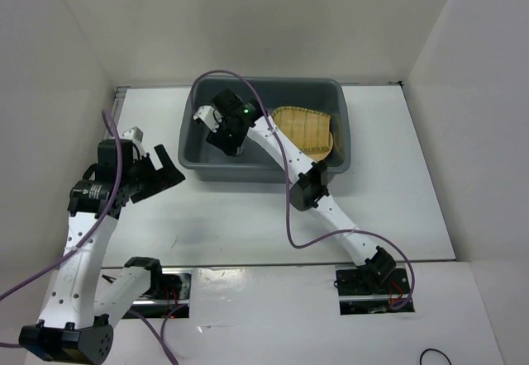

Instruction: Place the mixed dishes into the plastic bin

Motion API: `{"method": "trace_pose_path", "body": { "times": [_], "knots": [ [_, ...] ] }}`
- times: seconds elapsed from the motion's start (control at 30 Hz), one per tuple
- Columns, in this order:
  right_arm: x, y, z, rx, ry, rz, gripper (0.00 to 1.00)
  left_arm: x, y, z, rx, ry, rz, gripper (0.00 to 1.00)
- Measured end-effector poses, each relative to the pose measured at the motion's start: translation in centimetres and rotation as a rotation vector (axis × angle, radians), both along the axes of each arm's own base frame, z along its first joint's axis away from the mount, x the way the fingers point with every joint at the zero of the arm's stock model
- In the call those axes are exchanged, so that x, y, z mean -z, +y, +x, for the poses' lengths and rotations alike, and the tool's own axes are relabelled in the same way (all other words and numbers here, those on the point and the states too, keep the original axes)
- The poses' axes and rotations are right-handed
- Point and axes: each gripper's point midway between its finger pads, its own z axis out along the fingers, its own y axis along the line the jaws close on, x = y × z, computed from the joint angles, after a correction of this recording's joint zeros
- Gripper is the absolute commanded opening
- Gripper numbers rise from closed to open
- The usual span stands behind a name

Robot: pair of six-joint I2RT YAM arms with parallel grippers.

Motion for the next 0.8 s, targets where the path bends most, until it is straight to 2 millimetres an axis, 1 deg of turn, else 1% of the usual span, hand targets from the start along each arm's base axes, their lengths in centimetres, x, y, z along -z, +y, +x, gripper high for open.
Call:
{"method": "trace_pose_path", "body": {
  "times": [0.03,0.07,0.13,0.17,0.2,0.23,0.27,0.33,0.37,0.4,0.43,0.47,0.5,0.53,0.57,0.6,0.67,0.7,0.73,0.77,0.8],
  "knots": [
    [0.1,-0.2,0.0,0.005,0.002,-0.008,0.74,0.0,0.0,-0.1,0.000,-0.002,0.000,1.00],
    [0.1,-0.2,0.0,0.012,0.000,-0.011,0.76,0.0,0.0,-0.3,0.000,-0.005,0.000,1.00],
    [-0.6,-0.3,0.3,0.034,-0.017,-0.006,0.85,-0.2,0.0,-0.5,0.000,-0.011,-0.001,1.00],
    [-1.1,-0.4,0.4,0.049,-0.024,0.001,0.85,-0.3,0.0,-0.5,0.000,-0.016,-0.001,1.00],
    [-2.1,-0.6,0.7,0.064,-0.039,0.014,0.89,-0.4,0.0,-0.6,0.000,-0.021,-0.001,1.00],
    [-3.5,-0.6,1.0,0.076,-0.058,0.035,0.96,-0.5,0.0,-0.7,0.000,-0.026,-0.002,1.00],
    [-5.3,-0.6,1.2,0.090,-0.084,0.064,0.99,-0.5,0.0,-0.7,-0.001,-0.031,-0.002,1.00],
    [-10.7,-1.1,2.0,0.121,-0.177,0.136,0.99,-0.7,0.0,-0.8,-0.001,-0.036,-0.002,1.00],
    [-14.4,-1.7,2.1,0.141,-0.236,0.184,0.99,-0.8,0.1,-0.8,0.001,-0.038,0.000,1.00],
    [-17.6,-2.3,2.1,0.157,-0.288,0.222,0.99,-1.0,0.1,-0.8,0.000,-0.043,0.001,1.00],
    [-21.5,-3.5,1.9,0.179,-0.351,0.269,0.99,-1.3,0.1,-0.7,0.000,-0.052,0.004,1.00],
    [-25.2,-4.8,1.5,0.199,-0.407,0.311,0.99,-1.8,0.2,-0.6,0.001,-0.067,0.006,1.00],
    [-28.1,-6.4,1.1,0.217,-0.448,0.345,0.99,-2.3,0.2,-0.5,0.001,-0.080,0.010,1.00],
    [-31.0,-8.3,0.5,0.239,-0.482,0.381,0.99,-2.8,0.2,-0.4,0.007,-0.099,0.016,1.00],
    [-33.3,-10.6,0.1,0.266,-0.505,0.404,0.99,-3.3,0.2,-0.1,0.011,-0.120,0.018,1.00],
    [-34.6,-12.9,-0.2,0.299,-0.509,0.408,0.99,-3.7,0.1,0.1,0.018,-0.139,0.017,1.00],
    [-36.1,-18.9,0.0,0.406,-0.520,0.383,0.99,-4.2,-0.1,0.4,0.032,-0.166,0.012,1.00],
    [-36.5,-22.0,0.4,0.467,-0.523,0.369,0.99,-4.4,-0.2,0.5,0.044,-0.177,0.014,1.00],
    [-36.6,-24.6,0.8,0.520,-0.526,0.356,0.99,-4.6,-0.3,0.5,0.051,-0.186,0.013,1.00],
    [-36.5,-27.3,1.2,0.578,-0.524,0.340,0.99,-4.8,-0.3,0.6,0.056,-0.197,0.012,1.00],
    [-36.1,-29.5,1.4,0.630,-0.515,0.320,0.99,-5.0,-0.4,0.7,0.061,-0.209,0.012,1.00]
  ]
}}
